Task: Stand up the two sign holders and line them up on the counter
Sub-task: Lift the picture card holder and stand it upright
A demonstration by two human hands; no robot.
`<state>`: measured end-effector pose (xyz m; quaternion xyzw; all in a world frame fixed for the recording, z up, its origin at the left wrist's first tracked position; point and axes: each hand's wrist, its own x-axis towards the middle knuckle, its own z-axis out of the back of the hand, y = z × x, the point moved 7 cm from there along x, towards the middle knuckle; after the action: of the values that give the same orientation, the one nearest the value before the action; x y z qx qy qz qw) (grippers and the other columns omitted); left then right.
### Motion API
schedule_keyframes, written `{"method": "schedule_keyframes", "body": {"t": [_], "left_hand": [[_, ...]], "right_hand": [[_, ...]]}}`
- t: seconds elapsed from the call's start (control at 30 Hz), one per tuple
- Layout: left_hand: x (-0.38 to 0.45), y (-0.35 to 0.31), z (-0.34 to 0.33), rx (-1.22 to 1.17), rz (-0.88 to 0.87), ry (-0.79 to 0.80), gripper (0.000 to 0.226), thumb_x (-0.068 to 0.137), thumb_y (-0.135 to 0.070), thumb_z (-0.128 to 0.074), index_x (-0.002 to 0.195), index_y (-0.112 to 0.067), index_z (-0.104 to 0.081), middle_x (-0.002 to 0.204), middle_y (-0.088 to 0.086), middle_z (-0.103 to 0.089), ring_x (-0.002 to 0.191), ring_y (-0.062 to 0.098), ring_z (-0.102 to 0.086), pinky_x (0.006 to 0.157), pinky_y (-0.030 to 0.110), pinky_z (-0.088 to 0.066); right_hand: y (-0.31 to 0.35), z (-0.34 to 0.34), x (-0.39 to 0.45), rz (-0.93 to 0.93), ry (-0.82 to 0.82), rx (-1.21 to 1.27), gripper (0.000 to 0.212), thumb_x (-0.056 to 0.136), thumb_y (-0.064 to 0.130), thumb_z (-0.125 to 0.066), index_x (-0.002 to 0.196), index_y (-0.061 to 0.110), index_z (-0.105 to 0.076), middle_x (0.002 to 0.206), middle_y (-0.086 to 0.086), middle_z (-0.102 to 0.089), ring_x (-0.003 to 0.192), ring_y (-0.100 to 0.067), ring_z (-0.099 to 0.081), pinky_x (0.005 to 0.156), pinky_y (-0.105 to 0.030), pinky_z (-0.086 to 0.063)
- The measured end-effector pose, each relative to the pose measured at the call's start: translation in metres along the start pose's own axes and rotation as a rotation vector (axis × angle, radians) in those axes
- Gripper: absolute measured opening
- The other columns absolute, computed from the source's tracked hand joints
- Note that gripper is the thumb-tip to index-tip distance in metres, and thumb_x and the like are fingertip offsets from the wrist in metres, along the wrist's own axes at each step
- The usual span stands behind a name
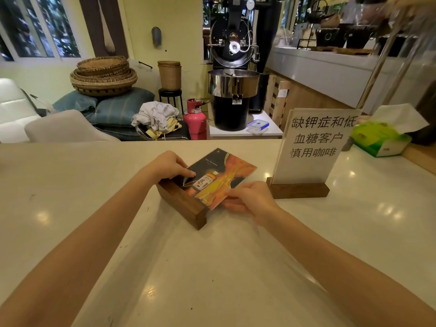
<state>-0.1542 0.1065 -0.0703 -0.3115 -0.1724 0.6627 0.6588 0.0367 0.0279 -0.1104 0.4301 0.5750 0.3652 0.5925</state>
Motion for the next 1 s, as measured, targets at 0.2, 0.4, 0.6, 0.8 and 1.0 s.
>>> {"method": "schedule_keyframes", "body": {"t": [0.2, 0.4, 0.6, 0.8, 1.0], "left_hand": [[-0.011, -0.004, 0.002, -0.371, -0.044, -0.164, 0.035, 0.076, -0.017, -0.070, 0.107, -0.006, -0.060, 0.091, 0.007, -0.061, 0.074, 0.014, -0.055, 0.060, 0.024, -0.043], [-0.028, -0.003, 0.002, -0.554, -0.104, -0.271, 0.035, 0.076, -0.014, -0.069, 0.108, -0.007, -0.056, 0.099, 0.011, -0.063, 0.093, 0.027, -0.060, 0.065, 0.027, -0.050], [-0.043, -0.001, -0.002, -0.562, -0.179, -0.361, 0.028, 0.075, -0.018, -0.070, 0.099, -0.012, -0.056, 0.103, 0.015, -0.065, 0.096, 0.030, -0.062, 0.079, 0.042, -0.055], [-0.056, -0.011, -0.007, -0.410, -0.254, -0.471, 0.022, 0.076, -0.022, -0.069, 0.091, -0.016, -0.054, 0.096, 0.005, -0.064, 0.089, 0.024, -0.061, 0.071, 0.032, -0.054], [-0.068, -0.020, -0.010, -0.281, -0.312, -0.549, 0.030, 0.080, -0.021, -0.064, 0.105, -0.008, -0.053, 0.107, 0.012, -0.065, 0.086, 0.019, -0.057, 0.066, 0.021, -0.047]], "right_hand": [[0.045, 0.019, 0.003, 0.318, -0.081, -0.154, 0.024, 0.078, 0.001, -0.066, 0.101, -0.005, -0.061, 0.094, -0.022, -0.070, 0.076, -0.024, -0.070, 0.064, -0.027, -0.060], [0.068, 0.020, -0.009, 0.573, -0.037, -0.270, 0.020, 0.080, 0.004, -0.064, 0.100, 0.007, -0.060, 0.068, 0.002, -0.065, 0.059, -0.004, -0.066, 0.056, -0.012, -0.056], [0.077, 0.025, -0.018, 0.774, -0.043, -0.398, 0.026, 0.083, 0.004, -0.061, 0.109, -0.002, -0.062, 0.081, -0.001, -0.065, 0.069, -0.002, -0.062, 0.057, -0.004, -0.051], [0.080, 0.035, -0.023, 0.913, -0.107, -0.496, 0.026, 0.081, 0.001, -0.063, 0.106, -0.004, -0.064, 0.088, -0.001, -0.064, 0.079, -0.018, -0.064, 0.078, -0.027, -0.056], [0.077, 0.039, -0.022, 0.933, -0.110, -0.523, 0.032, 0.081, 0.006, -0.064, 0.112, -0.002, -0.061, 0.093, 0.000, -0.062, 0.085, -0.017, -0.063, 0.079, -0.021, -0.053]]}}
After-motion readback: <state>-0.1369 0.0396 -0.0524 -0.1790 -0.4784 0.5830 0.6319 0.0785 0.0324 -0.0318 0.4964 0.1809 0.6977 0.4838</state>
